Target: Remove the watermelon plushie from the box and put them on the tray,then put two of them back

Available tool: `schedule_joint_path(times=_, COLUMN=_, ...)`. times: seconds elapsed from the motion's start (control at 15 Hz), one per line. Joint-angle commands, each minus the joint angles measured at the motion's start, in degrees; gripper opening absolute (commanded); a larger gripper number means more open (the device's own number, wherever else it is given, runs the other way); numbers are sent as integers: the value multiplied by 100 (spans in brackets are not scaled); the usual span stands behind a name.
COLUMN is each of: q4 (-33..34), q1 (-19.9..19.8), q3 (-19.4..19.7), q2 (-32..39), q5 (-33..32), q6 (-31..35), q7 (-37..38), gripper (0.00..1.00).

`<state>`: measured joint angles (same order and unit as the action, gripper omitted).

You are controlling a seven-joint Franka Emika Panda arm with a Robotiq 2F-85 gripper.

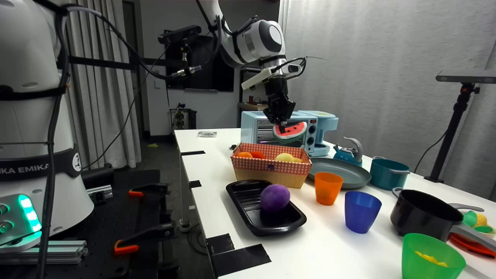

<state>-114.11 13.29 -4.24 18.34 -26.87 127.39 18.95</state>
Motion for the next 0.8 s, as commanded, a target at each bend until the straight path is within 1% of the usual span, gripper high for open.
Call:
schedule_joint_path(times=0.0, q4=161, q1=63, q3=-46, q2=117, q5=130, q6=-180, q7=-242, gripper=2)
schedule_joint_path(times=0.47, q4=128, q1=128, q3=-68, q2=152, q5=148, q6=-179, q7=-340, gripper=2)
schedule_joint_path(times=0.53, q4=120, q1=126, q3=-74, q2=148, q5=161, q6=-168, q7=-361, gripper=33)
schedule_joint_path(times=0.6, q4=115, q1=127, q3=-74, q2=146, q5=164, q6=-173, q7=-369, gripper=34)
schedule_joint_path(times=0.73, q4=98, q1=126, q3=-74, q2=134, q5=164, q6=-176, q7=-386, gripper=47)
